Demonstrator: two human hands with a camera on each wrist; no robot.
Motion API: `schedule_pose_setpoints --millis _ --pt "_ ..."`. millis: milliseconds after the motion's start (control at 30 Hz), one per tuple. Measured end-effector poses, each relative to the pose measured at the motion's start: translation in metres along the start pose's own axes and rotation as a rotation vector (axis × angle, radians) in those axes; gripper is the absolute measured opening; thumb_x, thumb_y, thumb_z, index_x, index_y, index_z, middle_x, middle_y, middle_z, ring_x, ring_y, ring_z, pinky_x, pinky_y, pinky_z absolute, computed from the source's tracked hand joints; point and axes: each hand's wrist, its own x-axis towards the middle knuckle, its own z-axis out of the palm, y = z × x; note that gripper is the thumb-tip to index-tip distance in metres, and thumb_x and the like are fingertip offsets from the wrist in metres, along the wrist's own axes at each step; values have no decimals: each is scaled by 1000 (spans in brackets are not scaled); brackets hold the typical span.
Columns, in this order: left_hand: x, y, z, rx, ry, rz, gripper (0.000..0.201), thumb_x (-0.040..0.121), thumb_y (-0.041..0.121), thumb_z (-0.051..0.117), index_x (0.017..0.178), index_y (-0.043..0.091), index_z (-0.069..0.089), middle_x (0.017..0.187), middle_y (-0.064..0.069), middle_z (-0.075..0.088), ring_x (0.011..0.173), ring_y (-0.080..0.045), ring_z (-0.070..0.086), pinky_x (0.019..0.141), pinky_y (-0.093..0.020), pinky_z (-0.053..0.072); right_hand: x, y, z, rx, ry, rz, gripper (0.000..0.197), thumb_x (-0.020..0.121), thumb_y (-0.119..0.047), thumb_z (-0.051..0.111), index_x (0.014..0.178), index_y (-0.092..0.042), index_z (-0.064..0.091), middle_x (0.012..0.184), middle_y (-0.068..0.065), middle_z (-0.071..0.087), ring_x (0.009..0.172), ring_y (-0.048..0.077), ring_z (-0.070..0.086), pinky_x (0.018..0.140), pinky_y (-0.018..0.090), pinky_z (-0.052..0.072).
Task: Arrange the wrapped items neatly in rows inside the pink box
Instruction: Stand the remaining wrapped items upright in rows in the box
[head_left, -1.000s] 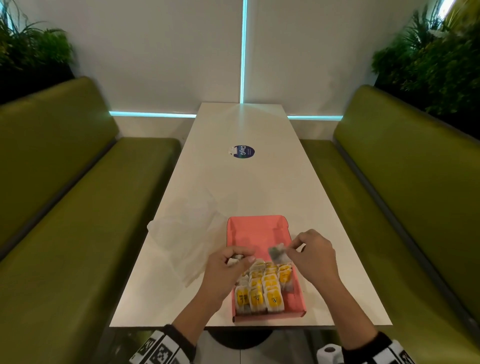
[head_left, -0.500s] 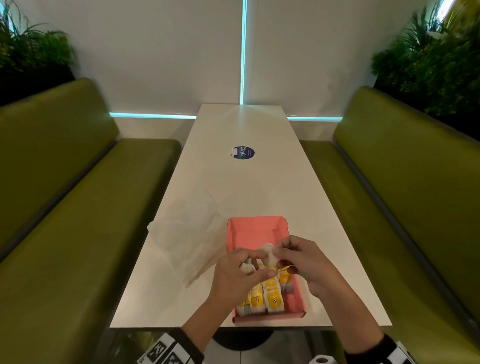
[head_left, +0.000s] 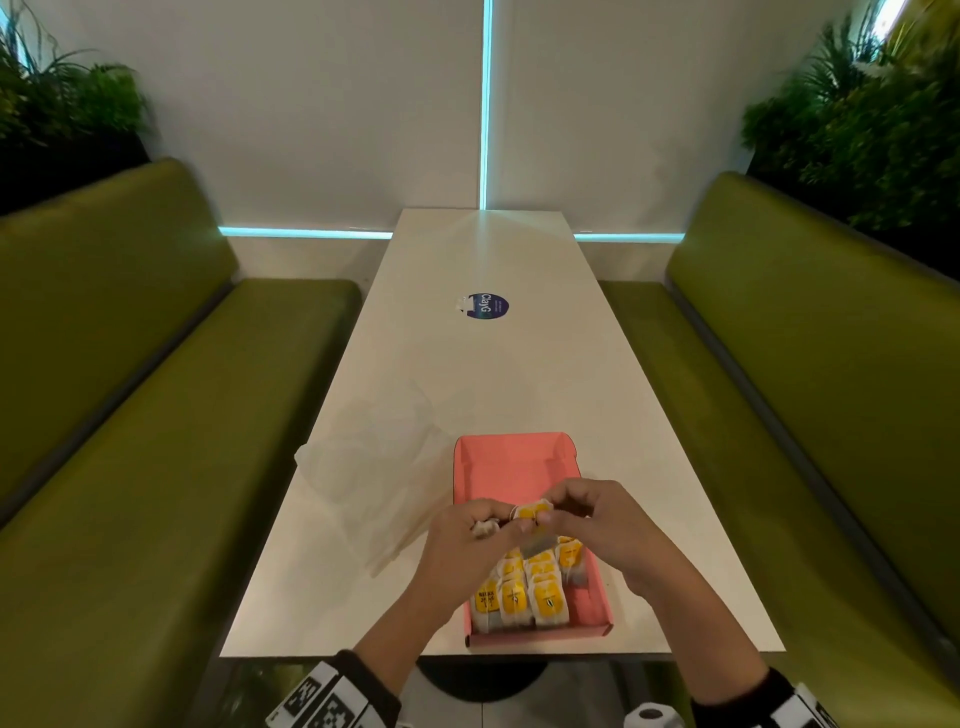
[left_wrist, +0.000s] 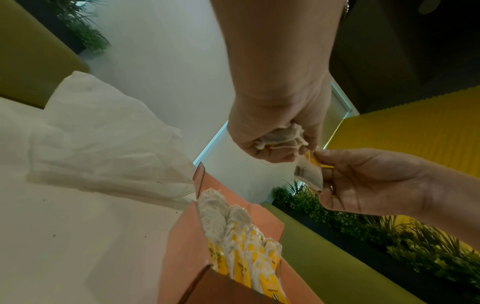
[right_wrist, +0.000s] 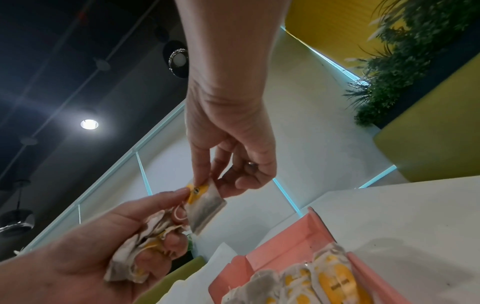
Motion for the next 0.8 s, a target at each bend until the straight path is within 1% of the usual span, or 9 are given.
schedule_pose_setpoints --millis 133,233,300,367,467,567,667,733,800 --pt "0 1 -4 -72 16 -96 13 85 21 67 74 25 73 67 6 67 67 -13 59 54 -27 48 3 4 0 44 53 -7 11 83 -6 67 73 -12 65 71 1 58 71 11 53 68 21 44" --pt "1 1 -5 -114 39 -142 16 88 18 63 75 19 72 64 4 63 57 -9 52 45 -21 39 2 4 -1 35 14 -41 12 84 -6 65 75 -13 63 73 -1 57 71 8 51 67 15 43" --pt "1 3 -6 -175 38 -148 18 88 14 62 74 16 72 64 2 64 57 -9 54 46 -20 39 0 3 -2 4 -45 -73 11 81 -5 68 78 -14 63 77 -3 60 74 6 53 69 12 44" --pt "1 5 -6 -230 21 -140 19 89 13 60 74 12 72 68 -5 67 62 -11 59 47 -19 40 -1 5 -1 -44 -80 -70 13 77 -7 71 80 -17 64 85 -5 63 84 8 55 76 17 45" --pt "2 5 -6 -260 19 -122 24 88 14 60 67 16 71 74 -9 65 71 -14 60 54 -22 43 1 10 3 -102 -93 -35 22 75 -9 74 88 -21 63 98 -6 63 97 10 56 80 23 47" --pt "2 7 -5 -263 9 -104 23 89 13 59 70 15 73 74 -8 67 67 -12 59 52 -22 42 5 16 10 -127 -130 -40 41 74 -8 74 103 -33 58 104 -11 62 100 9 57 82 24 51" --pt "2 8 -6 -277 -8 -93 23 89 13 59 71 15 73 69 -8 65 61 -11 58 50 -19 42 9 23 16 -139 -118 -65 44 76 -14 74 103 -43 56 103 -10 63 96 8 59 82 22 52" --pt "2 10 -7 -275 -13 -80 23 89 12 58 71 13 72 66 -5 62 57 -8 55 48 -15 41 10 26 20 -111 -88 -81 36 77 -16 74 102 -38 61 101 -8 65 92 10 60 78 19 51" --pt "2 10 -8 -285 -20 -68 23 89 10 58 70 11 71 67 -6 61 59 -8 56 49 -14 41 12 29 21 -84 -52 -93 22 79 -18 73 99 -26 67 98 -3 68 89 15 62 75 17 50"
